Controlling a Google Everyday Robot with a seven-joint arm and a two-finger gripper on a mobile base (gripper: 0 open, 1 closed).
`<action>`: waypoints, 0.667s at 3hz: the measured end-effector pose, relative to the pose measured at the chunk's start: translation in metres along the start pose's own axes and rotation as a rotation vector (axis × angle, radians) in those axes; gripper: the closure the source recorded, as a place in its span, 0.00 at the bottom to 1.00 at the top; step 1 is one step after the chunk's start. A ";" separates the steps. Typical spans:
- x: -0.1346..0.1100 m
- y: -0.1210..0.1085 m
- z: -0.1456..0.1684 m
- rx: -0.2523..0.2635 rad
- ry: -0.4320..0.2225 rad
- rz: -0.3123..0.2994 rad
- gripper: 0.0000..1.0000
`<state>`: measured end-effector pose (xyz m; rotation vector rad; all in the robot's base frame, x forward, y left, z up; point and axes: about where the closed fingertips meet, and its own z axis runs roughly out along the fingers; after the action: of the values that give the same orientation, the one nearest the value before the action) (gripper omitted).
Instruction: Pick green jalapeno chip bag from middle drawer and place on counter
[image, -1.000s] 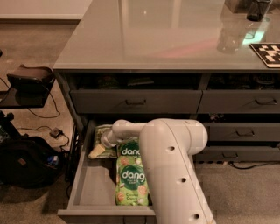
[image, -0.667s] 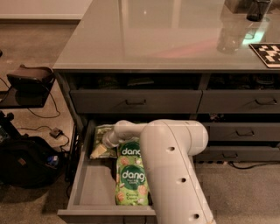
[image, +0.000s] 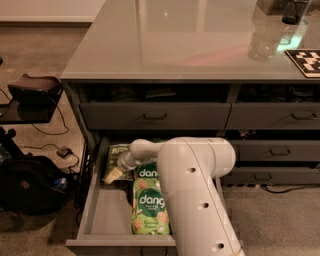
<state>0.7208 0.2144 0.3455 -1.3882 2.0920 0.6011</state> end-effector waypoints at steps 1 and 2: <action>0.000 0.000 0.000 0.000 0.000 0.000 0.19; 0.000 0.000 0.000 0.000 0.000 0.000 0.42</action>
Offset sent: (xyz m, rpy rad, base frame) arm 0.0000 0.0000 0.0000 0.0000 0.0000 0.0000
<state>0.7207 0.2145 0.3454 -1.3883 2.0921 0.6012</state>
